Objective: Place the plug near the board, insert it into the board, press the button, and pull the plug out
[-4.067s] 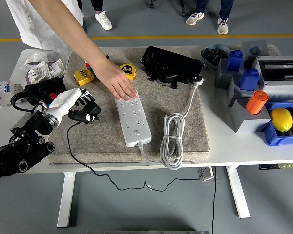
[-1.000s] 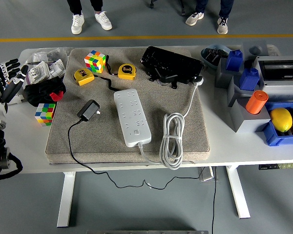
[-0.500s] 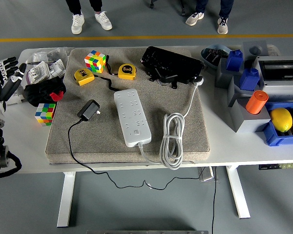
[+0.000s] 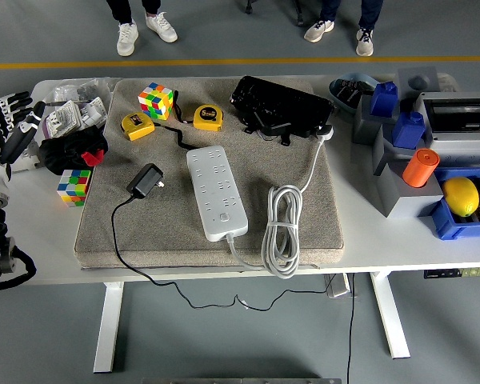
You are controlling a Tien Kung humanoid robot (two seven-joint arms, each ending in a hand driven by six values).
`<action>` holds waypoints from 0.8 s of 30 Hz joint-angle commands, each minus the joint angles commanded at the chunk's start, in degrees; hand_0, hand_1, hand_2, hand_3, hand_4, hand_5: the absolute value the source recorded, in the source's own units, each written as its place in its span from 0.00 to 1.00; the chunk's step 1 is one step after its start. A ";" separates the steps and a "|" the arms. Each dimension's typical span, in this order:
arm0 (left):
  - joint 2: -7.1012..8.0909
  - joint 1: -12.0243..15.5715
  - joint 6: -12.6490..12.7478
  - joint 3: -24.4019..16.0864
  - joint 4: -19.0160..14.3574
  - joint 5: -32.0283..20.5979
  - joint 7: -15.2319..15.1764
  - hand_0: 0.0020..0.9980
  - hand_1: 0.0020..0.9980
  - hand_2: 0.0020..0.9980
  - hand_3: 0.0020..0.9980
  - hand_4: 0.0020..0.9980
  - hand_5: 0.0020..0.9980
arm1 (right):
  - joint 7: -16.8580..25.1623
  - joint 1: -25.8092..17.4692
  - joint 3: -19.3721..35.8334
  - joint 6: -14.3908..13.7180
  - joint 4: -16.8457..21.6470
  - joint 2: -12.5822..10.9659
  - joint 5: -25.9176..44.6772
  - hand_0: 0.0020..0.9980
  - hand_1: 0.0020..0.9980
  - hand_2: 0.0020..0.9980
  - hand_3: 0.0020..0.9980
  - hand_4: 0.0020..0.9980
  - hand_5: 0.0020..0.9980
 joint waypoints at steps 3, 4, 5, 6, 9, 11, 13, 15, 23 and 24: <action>-0.06 0.22 -0.01 -0.01 -0.01 0.04 0.21 0.76 0.73 0.74 0.72 0.90 0.57 | -0.03 -0.24 0.08 -0.01 0.00 0.05 -0.05 0.70 0.70 0.68 0.58 1.00 0.56; -0.08 0.29 0.01 -0.02 -0.02 0.07 0.26 0.76 0.73 0.74 0.72 0.90 0.57 | -0.03 -0.30 0.08 -0.01 -0.01 0.06 -0.05 0.70 0.70 0.68 0.58 1.00 0.56; -0.09 0.33 0.02 0.00 -0.03 0.06 0.31 0.77 0.73 0.74 0.72 0.89 0.58 | -0.03 -0.35 0.11 -0.01 0.00 0.07 -0.06 0.70 0.70 0.69 0.58 1.00 0.56; -0.09 0.35 0.02 0.00 -0.05 0.06 0.33 0.77 0.73 0.74 0.72 0.89 0.58 | -0.02 -0.37 0.14 -0.02 0.02 0.07 -0.08 0.70 0.70 0.69 0.58 1.00 0.56; -0.06 0.42 0.12 -0.06 -0.24 0.17 0.48 0.77 0.73 0.74 0.72 0.89 0.58 | -0.06 -0.40 0.19 -0.02 0.08 -0.03 -0.19 0.70 0.70 0.69 0.58 1.00 0.56; -0.04 0.28 0.13 -0.02 -0.34 0.18 0.55 0.76 0.73 0.74 0.72 0.89 0.58 | -0.07 -0.31 0.22 -0.05 0.06 -0.09 -0.17 0.70 0.70 0.69 0.58 1.00 0.56; -0.02 0.19 0.12 0.04 -0.44 0.20 0.60 0.76 0.73 0.74 0.72 0.89 0.58 | -0.08 -0.26 0.31 -0.08 0.05 -0.11 -0.16 0.70 0.70 0.69 0.58 1.00 0.56; -0.06 0.15 0.15 0.02 -0.51 0.27 0.67 0.76 0.73 0.74 0.72 0.89 0.58 | -0.07 -0.21 0.53 -0.11 0.07 -0.17 -0.20 0.70 0.70 0.69 0.58 1.00 0.56; -0.17 0.46 0.08 -0.34 -0.50 0.40 0.98 0.76 0.73 0.74 0.72 0.89 0.57 | -0.10 -0.37 0.78 -0.14 0.01 -0.06 -0.23 0.70 0.70 0.68 0.58 1.00 0.56; -0.17 0.49 0.12 -0.44 -0.51 0.45 1.01 0.76 0.73 0.74 0.72 0.89 0.57 | -0.09 -0.38 0.75 -0.12 0.02 -0.05 -0.23 0.70 0.70 0.68 0.58 1.00 0.56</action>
